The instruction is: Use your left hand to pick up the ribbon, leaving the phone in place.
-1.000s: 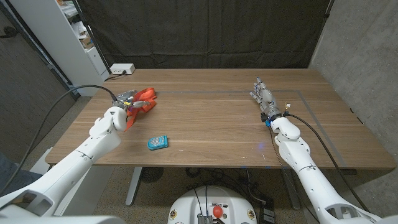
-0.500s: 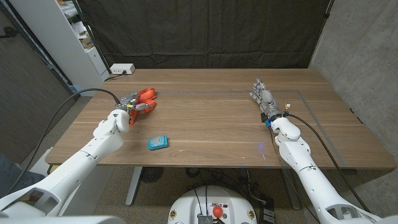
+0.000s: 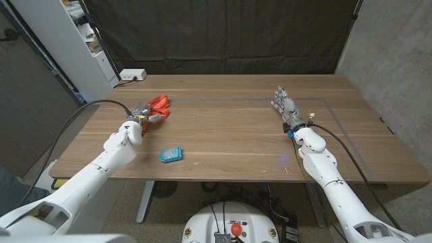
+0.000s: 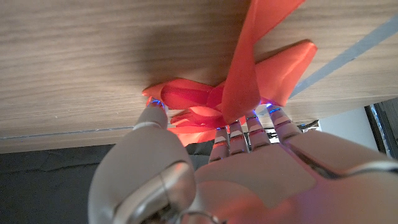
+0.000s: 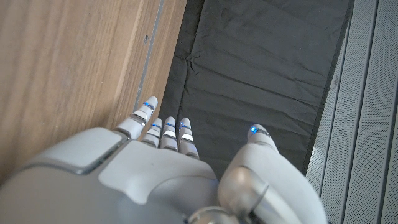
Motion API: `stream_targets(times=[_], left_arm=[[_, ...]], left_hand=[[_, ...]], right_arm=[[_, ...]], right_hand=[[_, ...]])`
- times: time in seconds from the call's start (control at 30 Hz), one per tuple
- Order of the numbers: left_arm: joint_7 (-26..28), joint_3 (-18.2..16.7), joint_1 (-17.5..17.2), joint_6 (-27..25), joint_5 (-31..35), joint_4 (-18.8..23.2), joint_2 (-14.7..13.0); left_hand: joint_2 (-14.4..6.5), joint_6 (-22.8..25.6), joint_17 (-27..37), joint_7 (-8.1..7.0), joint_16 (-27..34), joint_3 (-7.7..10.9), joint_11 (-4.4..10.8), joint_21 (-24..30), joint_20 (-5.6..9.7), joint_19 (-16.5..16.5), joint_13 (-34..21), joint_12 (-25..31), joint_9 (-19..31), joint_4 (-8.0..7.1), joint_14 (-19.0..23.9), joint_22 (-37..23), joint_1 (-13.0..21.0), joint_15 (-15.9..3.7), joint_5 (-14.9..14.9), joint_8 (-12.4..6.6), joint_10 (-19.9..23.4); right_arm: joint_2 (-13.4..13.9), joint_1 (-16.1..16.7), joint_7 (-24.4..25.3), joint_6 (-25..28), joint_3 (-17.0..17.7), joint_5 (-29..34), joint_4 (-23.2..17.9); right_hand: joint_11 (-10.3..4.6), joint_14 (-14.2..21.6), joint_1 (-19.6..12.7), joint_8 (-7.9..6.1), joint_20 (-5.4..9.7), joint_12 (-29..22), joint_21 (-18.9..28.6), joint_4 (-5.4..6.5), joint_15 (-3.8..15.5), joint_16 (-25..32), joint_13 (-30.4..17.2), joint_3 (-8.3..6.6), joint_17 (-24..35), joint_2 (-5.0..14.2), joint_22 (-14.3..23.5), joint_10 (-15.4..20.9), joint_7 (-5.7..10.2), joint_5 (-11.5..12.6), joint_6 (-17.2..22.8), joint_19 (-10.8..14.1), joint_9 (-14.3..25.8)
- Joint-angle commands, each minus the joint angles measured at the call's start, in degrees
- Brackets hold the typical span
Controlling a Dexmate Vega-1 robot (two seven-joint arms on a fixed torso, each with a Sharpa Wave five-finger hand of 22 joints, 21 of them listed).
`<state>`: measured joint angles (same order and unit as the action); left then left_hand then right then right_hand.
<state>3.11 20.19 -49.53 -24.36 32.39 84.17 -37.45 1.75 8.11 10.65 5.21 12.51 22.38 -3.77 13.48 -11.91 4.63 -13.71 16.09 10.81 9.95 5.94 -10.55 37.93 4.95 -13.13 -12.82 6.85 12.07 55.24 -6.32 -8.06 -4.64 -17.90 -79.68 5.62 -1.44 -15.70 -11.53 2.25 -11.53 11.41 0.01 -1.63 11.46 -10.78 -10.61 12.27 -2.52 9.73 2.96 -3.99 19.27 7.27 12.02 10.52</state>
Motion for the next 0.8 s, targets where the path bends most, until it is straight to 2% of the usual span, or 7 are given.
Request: stream_targets(times=[0.03, 0.33, 0.5, 0.57, 0.67, 0.73, 0.8], left_arm=[[0.5, 0.6, 0.9, -0.4, -1.1, -1.5, 0.8], [0.6, 1.0, 1.3, -1.1, -1.3, -1.4, 1.1], [0.3, 1.3, 1.5, -1.9, -1.1, -0.8, 1.2], [-0.2, 1.5, 1.6, -2.4, -0.9, -0.4, 1.1], [-0.5, 1.4, 1.6, -3.4, -0.8, 0.5, 1.0], [-0.5, 1.3, 1.5, -4.1, -0.6, 1.1, 1.0], [-0.9, 1.3, 1.4, -4.5, -0.6, 1.8, 0.8]], left_hand=[[-0.9, 1.2, 0.2, -0.25, 0.4, 1.35, 0.36, 0.8, -0.15, 2.7, -0.3, 0.7, 0.3, 0.22, 1.6, -0.2, 3.2, -0.32, 0.4, -0.52, 1.4], [-2.4, 4.7, 0.2, -0.61, 1.2, 3.62, 1.43, 2.5, -0.26, 9.7, -0.9, 1.7, 0.5, 0.43, 5.9, -0.3, 11.2, -1.41, 2.0, -1.41, 4.6], [-3.8, 8.2, 0.4, -0.66, 1.9, 4.66, 2.09, 4.2, -0.28, 16.0, -1.4, 2.5, 0.8, 0.39, 9.4, -0.4, 17.7, -2.30, 2.6, -2.21, 7.3], [-4.2, 8.8, 0.5, -0.94, 2.3, 4.71, 2.53, 4.6, -0.26, 17.4, -1.6, 2.9, 0.9, 0.30, 10.6, -0.5, 18.8, -2.80, 2.5, -2.32, 8.4], [-5.0, 12.4, 0.8, -1.59, 3.6, 4.44, 3.52, 6.0, -0.21, 21.6, -2.1, 3.7, 1.1, 0.25, 14.1, -0.6, 22.1, -3.66, 2.1, -3.38, 10.9], [-5.6, 13.3, 0.9, -1.45, 4.3, 4.45, 3.99, 6.6, -0.11, 23.2, -2.4, 4.2, 1.3, 0.31, 15.7, -0.6, 23.5, -3.76, 1.9, -3.64, 12.2], [-5.8, 15.7, 1.2, -2.11, 5.4, 4.02, 4.79, 7.7, 0.12, 26.1, -2.9, 5.0, 1.6, 0.34, 18.1, -0.7, 25.5, -4.25, 1.7, -4.48, 14.3]], right_arm=[[-0.2, -0.5, 0.1, 0.2, 0.0, 0.2, 0.6], [-0.5, -1.2, -0.5, -0.1, -0.1, 0.0, 1.7], [-0.6, -1.5, -0.8, -0.3, -0.1, -0.1, 2.2], [-0.7, -1.5, -0.8, -0.4, -0.1, -0.1, 2.3], [-0.7, -1.6, -1.0, -0.6, 0.0, -0.3, 2.5], [-0.8, -1.6, -1.1, -0.7, 0.1, -0.4, 2.6], [-0.9, -1.6, -1.3, -0.9, 0.2, -0.6, 2.7]], right_hand=[[0.17, 0.2, -0.1, 0.14, -0.34, 0.2, -0.4, 0.05, -0.25, 0.3, -0.1, 0.26, 0.0, 0.45, 0.1, 0.4, -0.14, 0.4, 0.5, 0.3, 0.3], [0.12, 0.2, -0.1, 0.14, -0.36, 0.1, -0.4, 0.03, -0.34, 0.3, -0.1, 0.31, 0.0, 0.49, 0.1, 0.5, -0.13, 0.4, 0.6, 0.2, 0.3], [0.21, 0.1, -0.1, 0.16, -0.37, 0.1, -0.4, 0.02, -0.31, 0.3, -0.1, 0.32, 0.0, 0.53, 0.1, 0.4, -0.12, 0.4, 0.5, 0.2, 0.3], [0.22, 0.1, -0.1, 0.16, -0.42, 0.1, -0.4, 0.02, -0.32, 0.3, -0.1, 0.33, 0.0, 0.55, 0.1, 0.5, -0.12, 0.4, 0.5, 0.2, 0.3], [0.20, 0.2, -0.1, 0.17, -0.42, 0.1, -0.4, 0.01, -0.41, 0.3, -0.1, 0.33, 0.0, 0.58, 0.1, 0.5, -0.12, 0.4, 0.5, 0.2, 0.3], [0.18, 0.1, -0.1, 0.17, -0.40, 0.1, -0.4, 0.00, -0.41, 0.3, -0.1, 0.34, 0.0, 0.59, 0.1, 0.5, -0.10, 0.4, 0.6, 0.2, 0.3], [0.16, 0.1, -0.1, 0.16, -0.43, 0.1, -0.4, -0.01, -0.44, 0.3, -0.1, 0.35, 0.0, 0.61, 0.1, 0.4, -0.12, 0.4, 0.6, 0.2, 0.3]])
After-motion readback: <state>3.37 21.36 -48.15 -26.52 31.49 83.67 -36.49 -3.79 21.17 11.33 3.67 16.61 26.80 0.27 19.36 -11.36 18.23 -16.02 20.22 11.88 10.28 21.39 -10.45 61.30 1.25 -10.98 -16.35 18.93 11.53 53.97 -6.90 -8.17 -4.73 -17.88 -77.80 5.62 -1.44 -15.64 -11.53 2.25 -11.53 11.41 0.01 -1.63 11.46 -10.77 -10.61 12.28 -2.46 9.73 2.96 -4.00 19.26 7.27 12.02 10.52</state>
